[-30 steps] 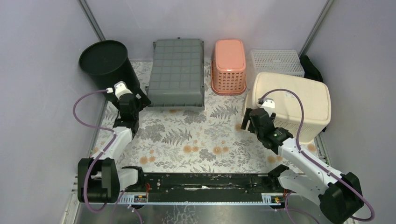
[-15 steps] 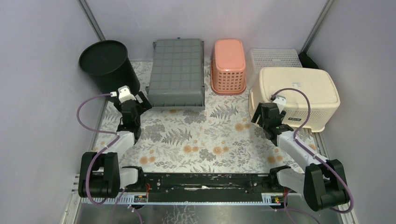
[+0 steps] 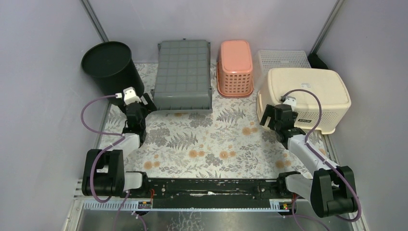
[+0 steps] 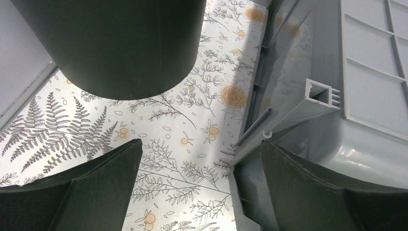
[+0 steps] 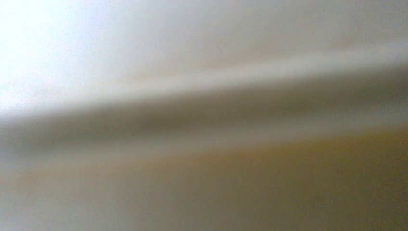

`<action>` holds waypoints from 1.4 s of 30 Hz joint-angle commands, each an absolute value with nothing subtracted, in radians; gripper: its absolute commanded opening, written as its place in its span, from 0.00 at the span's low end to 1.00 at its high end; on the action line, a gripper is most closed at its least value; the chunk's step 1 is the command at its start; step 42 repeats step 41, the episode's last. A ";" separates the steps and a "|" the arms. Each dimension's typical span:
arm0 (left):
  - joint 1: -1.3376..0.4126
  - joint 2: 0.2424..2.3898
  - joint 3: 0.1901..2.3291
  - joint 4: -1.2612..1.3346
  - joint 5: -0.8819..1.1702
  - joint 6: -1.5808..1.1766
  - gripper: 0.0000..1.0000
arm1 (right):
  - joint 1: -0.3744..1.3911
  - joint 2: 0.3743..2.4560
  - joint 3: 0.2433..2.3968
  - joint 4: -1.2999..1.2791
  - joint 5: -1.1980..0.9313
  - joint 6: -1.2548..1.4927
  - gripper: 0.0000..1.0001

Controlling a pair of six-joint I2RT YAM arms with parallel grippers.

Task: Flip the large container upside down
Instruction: Reset both arms

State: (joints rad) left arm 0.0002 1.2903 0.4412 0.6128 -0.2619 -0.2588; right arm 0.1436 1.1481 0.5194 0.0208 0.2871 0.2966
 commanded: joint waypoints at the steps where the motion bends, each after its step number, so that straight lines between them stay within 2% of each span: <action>1: -0.014 1.283 0.464 0.587 -0.185 -0.239 1.00 | 0.046 1.197 0.578 0.118 0.079 0.409 0.99; 8: -0.013 1.228 0.509 0.487 -0.080 -0.302 1.00 | 0.048 1.031 0.590 -0.054 -0.111 0.462 0.99; 19: -0.056 1.033 0.516 0.388 -0.095 -0.403 1.00 | 0.047 0.910 0.742 -0.230 -0.420 0.513 0.99; 32: -0.071 1.016 0.739 0.221 0.185 -0.498 1.00 | 0.048 0.765 0.863 -0.330 -0.407 0.513 0.99; 42: -0.073 0.951 0.779 0.149 0.187 -0.467 1.00 | 0.048 0.800 0.890 -0.299 -0.407 0.507 0.99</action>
